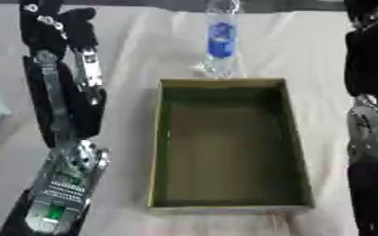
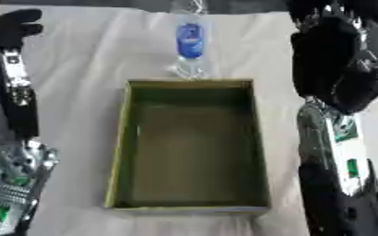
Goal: Pick up objects on the table and place them in the box.
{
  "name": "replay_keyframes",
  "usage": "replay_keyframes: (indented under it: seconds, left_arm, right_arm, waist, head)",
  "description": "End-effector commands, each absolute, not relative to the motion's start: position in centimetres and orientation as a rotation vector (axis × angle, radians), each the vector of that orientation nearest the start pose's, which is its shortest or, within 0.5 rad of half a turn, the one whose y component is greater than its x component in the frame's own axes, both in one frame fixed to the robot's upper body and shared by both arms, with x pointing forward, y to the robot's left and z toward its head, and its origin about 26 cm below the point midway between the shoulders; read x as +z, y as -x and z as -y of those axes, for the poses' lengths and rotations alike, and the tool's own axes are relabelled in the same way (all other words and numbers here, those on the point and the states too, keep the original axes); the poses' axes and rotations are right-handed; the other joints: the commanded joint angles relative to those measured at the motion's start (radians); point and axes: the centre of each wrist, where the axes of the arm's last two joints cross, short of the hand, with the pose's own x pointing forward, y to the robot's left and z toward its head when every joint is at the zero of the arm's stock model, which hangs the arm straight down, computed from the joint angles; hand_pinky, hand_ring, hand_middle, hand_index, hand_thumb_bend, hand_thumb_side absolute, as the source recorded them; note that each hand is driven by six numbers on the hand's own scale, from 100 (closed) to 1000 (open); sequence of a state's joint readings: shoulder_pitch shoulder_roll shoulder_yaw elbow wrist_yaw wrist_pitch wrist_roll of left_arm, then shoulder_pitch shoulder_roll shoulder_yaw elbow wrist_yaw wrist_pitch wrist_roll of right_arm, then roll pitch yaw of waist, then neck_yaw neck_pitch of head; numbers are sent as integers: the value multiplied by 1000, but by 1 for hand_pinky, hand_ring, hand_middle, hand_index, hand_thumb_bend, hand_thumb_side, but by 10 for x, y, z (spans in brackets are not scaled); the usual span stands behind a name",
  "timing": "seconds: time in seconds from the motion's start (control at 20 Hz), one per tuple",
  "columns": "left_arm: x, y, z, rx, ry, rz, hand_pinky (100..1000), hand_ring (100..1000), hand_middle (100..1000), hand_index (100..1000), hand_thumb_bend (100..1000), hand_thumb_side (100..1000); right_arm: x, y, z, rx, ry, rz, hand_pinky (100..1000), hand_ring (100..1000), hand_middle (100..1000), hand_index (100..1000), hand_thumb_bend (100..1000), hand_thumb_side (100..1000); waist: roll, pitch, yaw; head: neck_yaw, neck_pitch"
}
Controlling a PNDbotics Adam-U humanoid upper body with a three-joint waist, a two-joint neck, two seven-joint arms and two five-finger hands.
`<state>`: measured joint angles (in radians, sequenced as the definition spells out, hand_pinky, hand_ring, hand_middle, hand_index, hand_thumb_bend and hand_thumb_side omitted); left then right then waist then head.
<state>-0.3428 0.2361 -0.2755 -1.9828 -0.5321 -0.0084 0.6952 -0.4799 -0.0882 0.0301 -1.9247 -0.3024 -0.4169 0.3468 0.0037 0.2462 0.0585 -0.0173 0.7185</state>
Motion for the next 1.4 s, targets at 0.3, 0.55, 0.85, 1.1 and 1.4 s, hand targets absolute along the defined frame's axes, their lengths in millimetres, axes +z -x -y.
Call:
replay_keyframes:
  seconds: [0.3,0.55,0.85,1.1,1.4]
  left_arm:
    - [188,-292,-174,40,-729,2546,642,693,1000,878,111,1000]
    - [188,-292,-174,42,-730,2545,642,694,1000,878,111,1000]
    - [188,-292,-174,41,-733,2543,642,695,1000,880,114,1000]
    - [190,-293,-178,-40,-735,2505,660,710,1000,917,297,883]
    - [206,-298,-196,-170,-636,2431,691,710,1000,926,492,717]
  right_arm:
    - [224,-323,196,-552,729,-3298,803,877,900,927,100,965]
    - [224,-323,196,-553,728,-3299,803,877,900,928,100,963]
    - [224,-323,196,-554,728,-3299,803,877,899,928,100,963]
    - [223,-323,196,-569,729,-3300,804,877,899,928,100,965]
    - [220,-324,197,-601,730,-3305,804,878,897,928,100,960]
  waist:
    - [-2,-21,-3]
    - [-2,-21,-3]
    - [-1,-22,-3]
    - [4,-25,-4]
    - [18,-28,-9]
  head:
    - [-5,-14]
    - [-3,-18]
    - [-4,-12]
    - [-7,-5]
    - [-9,6]
